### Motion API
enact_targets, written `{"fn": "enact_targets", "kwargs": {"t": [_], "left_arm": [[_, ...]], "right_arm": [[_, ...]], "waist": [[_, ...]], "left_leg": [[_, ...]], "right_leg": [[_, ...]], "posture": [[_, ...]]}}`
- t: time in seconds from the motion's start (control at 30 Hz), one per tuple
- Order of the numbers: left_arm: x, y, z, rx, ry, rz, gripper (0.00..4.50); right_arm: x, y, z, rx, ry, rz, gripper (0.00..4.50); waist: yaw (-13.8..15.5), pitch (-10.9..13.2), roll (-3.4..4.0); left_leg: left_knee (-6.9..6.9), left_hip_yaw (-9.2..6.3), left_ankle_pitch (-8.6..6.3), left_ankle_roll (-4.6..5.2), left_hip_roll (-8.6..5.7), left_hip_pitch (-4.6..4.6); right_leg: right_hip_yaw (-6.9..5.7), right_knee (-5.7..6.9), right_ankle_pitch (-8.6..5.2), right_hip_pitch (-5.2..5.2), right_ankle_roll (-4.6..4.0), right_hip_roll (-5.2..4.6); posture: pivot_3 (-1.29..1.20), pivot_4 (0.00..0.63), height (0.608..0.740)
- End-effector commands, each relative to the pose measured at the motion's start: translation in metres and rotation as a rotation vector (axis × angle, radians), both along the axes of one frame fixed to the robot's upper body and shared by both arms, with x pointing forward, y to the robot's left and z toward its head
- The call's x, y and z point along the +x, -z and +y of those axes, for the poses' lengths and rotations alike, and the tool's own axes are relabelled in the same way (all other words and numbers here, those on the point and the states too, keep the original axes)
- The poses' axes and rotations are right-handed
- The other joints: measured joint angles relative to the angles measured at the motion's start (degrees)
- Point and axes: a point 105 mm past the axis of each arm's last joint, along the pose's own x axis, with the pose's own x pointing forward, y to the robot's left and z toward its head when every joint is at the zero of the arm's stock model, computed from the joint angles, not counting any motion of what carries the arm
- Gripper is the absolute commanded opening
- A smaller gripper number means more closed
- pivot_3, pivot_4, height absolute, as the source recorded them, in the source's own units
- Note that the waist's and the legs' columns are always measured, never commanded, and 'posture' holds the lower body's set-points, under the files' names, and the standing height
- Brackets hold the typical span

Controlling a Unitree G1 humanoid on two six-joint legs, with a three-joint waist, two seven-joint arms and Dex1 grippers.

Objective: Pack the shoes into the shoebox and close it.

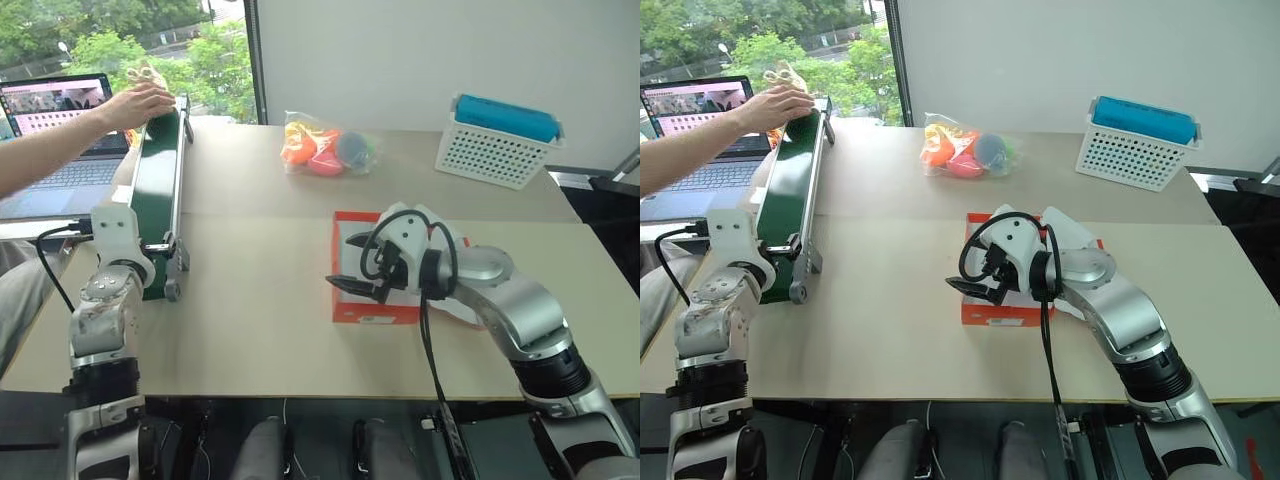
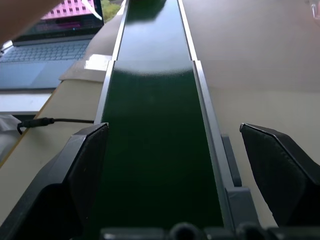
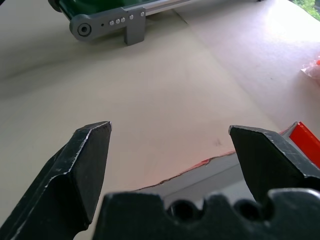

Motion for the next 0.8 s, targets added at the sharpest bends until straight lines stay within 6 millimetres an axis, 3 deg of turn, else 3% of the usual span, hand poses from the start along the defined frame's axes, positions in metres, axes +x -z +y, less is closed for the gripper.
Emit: {"fn": "enact_targets", "kwargs": {"t": [0.03, 0.5, 0.8], "left_arm": [[-0.002, -0.007, 0.005, 0.009, -0.014, -0.008, 4.5], [0.003, 0.001, -0.003, 0.02, 0.01, 0.025, 4.5], [0.01, -0.006, -0.006, 0.028, 0.016, 0.006, 4.5]], "right_arm": [[-0.004, -0.009, 0.004, 0.004, -0.022, -0.064, 4.43], [0.001, 0.0, 0.0, -0.005, 0.04, -0.056, 4.43], [0.006, 0.005, -0.003, -0.022, 0.073, -0.052, 4.43]], "waist": [[0.02, 0.0, 0.0], [0.07, 0.0, 0.0], [0.1, 0.0, 0.0]], "left_leg": [[0.0, -0.01, 0.0, 0.0, 0.0, 0.0], [0.0, 0.0, 0.0, -0.02, 0.0, 0.0], [0.0, 0.0, 0.0, -0.02, 0.0, 0.0]], "right_leg": [[0.0, 0.01, 0.0, 0.0, 0.0, 0.0], [0.0, 0.0, 0.01, 0.0, -0.01, -0.01], [0.01, 0.0, 0.01, 0.0, -0.01, -0.02]], "posture": [[0.0, 0.15, 0.699], [0.0, 0.15, 0.699], [0.0, 0.15, 0.699]]}}
